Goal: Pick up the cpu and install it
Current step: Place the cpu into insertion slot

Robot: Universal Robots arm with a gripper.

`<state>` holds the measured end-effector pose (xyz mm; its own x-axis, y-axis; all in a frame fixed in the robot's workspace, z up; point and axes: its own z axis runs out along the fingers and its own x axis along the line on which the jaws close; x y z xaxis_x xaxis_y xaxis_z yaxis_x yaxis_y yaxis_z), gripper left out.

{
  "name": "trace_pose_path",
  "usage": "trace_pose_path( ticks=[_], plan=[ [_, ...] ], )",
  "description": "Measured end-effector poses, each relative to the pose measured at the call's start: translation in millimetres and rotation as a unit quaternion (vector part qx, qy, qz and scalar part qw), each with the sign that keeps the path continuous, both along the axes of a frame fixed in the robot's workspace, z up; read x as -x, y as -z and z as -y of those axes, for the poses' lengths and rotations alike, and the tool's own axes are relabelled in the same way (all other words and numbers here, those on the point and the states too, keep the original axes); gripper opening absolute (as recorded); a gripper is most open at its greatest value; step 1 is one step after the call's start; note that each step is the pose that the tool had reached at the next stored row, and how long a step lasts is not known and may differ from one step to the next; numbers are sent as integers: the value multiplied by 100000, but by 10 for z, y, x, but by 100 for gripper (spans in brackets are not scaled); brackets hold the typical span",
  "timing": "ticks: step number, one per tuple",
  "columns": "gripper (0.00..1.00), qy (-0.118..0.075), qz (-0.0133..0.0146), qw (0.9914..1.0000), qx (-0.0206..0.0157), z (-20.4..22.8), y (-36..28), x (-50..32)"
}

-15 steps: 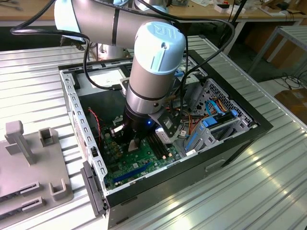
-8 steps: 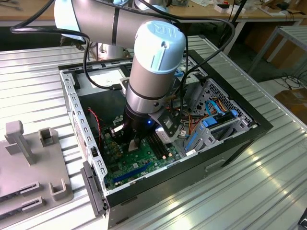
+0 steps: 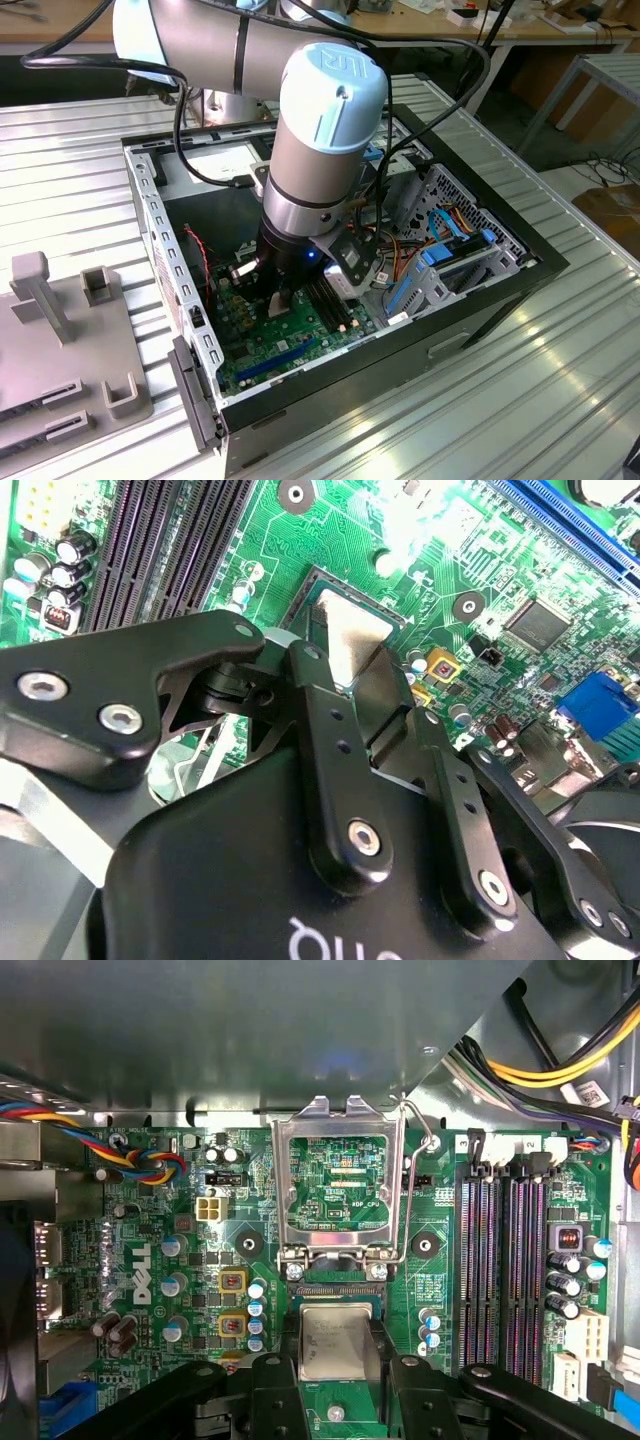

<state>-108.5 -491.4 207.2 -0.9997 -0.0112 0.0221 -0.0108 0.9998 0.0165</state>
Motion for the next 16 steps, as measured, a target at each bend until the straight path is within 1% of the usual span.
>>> trace_pose_path(
  ticks=[7, 16],
  plan=[
    [39, -2, 5, 100000, -6, -38, 4, -5],
    [39, -1, 3, 100000, -4, -36, 6, 6]
  ],
)
